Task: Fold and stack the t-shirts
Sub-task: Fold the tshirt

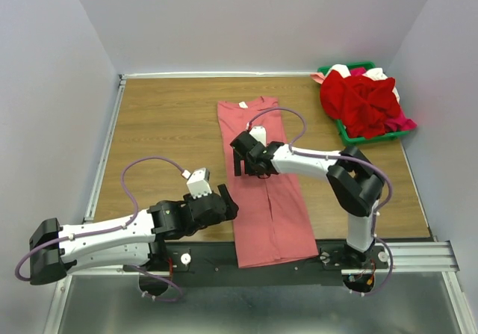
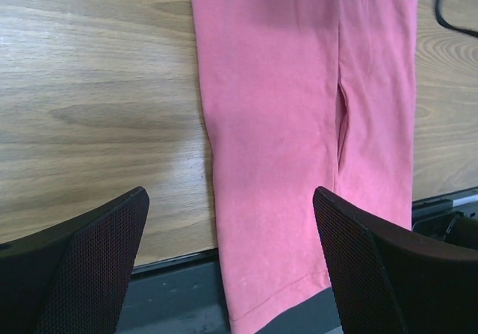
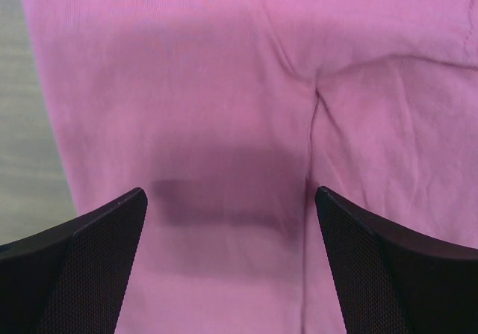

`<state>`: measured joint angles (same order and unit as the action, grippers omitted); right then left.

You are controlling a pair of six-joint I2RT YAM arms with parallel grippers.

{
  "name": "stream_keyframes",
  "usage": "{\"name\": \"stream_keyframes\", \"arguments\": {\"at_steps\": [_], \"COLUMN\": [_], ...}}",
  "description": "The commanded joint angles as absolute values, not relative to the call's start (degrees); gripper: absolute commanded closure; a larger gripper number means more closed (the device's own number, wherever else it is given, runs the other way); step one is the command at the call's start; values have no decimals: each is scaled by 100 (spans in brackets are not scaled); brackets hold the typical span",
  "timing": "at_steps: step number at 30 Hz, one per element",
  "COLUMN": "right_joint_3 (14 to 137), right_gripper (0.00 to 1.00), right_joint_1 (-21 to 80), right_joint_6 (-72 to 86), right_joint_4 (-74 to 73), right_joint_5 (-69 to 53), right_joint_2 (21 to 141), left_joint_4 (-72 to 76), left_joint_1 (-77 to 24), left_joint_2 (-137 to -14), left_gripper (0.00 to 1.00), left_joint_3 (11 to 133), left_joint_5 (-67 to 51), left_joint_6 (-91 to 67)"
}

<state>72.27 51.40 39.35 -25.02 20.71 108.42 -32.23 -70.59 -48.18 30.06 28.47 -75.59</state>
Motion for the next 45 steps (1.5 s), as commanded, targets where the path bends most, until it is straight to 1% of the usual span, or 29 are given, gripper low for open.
{"name": "stream_keyframes", "arguments": {"at_steps": [1, 6, 13, 20, 25, 28, 31, 34, 35, 37, 38, 39, 41, 43, 44, 45], "right_joint_3": [7646, 7998, 8639, 9719, 10423, 10529, 10293, 9494, 8944, 8335, 7932, 7240, 6603, 5885, 5706, 5521], "right_gripper": [0, 0, 0, 0, 0, 0, 0, 0, 0, 0, 0, 0, 0, 0, 0, 0], "right_joint_1": [5098, 4940, 4562, 4307, 4236, 4228, 4254, 4403, 4456, 4561, 4553, 4561, 4553, 4562, 4562, 4562], "right_joint_6": [4631, 4833, 5220, 5352, 5265, 5037, 4896, 4913, 4939, 5088, 5185, 5229, 5360, 5458, 5510, 5511], "right_joint_4": [-2487, -2531, -2628, -2742, -2786, -2812, -2812, -2769, -2769, -2664, -2567, -2392, -2347, -2347, -2329, -2338], "right_joint_5": [2751, 2733, 2690, 2540, 2338, 2119, 1969, 2152, 2440, 2575, 2566, 2566, 2671, 2759, 2760, 2768], "right_joint_2": [11293, 11837, 12479, 13200, 13430, 13142, 12447, 11718, 11159, 10568, 10034, 9733, 9109, 8782, 8615, 8387], "left_joint_4": [-2892, -2927, -2655, -2496, -2417, -2207, -1978, -1811, -1706, -1583, -1556, -1538, -1451, -1406, -1406, -1406], "left_joint_1": [-7049, -7049, -7058, -7058, -7049, -7049, -7049, -7040, -7031, -6996, -6970, -6952, -6935, -6926, -6926, -6926], "left_joint_2": [-4825, -5071, -5080, -5203, -5405, -5554, -5791, -5994, -6090, -6178, -6283, -6328, -6468, -6547, -6583, -6600], "left_gripper": [2, 1, 2, 2, 2, 2, 2, 2, 2, 2, 2, 11, 19, 28, 37, 41], "left_joint_3": [2927, 3023, 2997, 2936, 2857, 2742, 2681, 2619, 2593, 2531, 2523, 2505, 2479, 2452, 2426, 2417], "left_joint_5": [2865, 2874, 2927, 2813, 2663, 2514, 2338, 2224, 2198, 2145, 2145, 2110, 1996, 1934, 1899, 1890], "left_joint_6": [-7330, -7172, -6979, -6926, -7004, -7058, -7066, -7119, -7145, -7128, -7154, -7180, -7189, -7224, -7294, -7312]}}
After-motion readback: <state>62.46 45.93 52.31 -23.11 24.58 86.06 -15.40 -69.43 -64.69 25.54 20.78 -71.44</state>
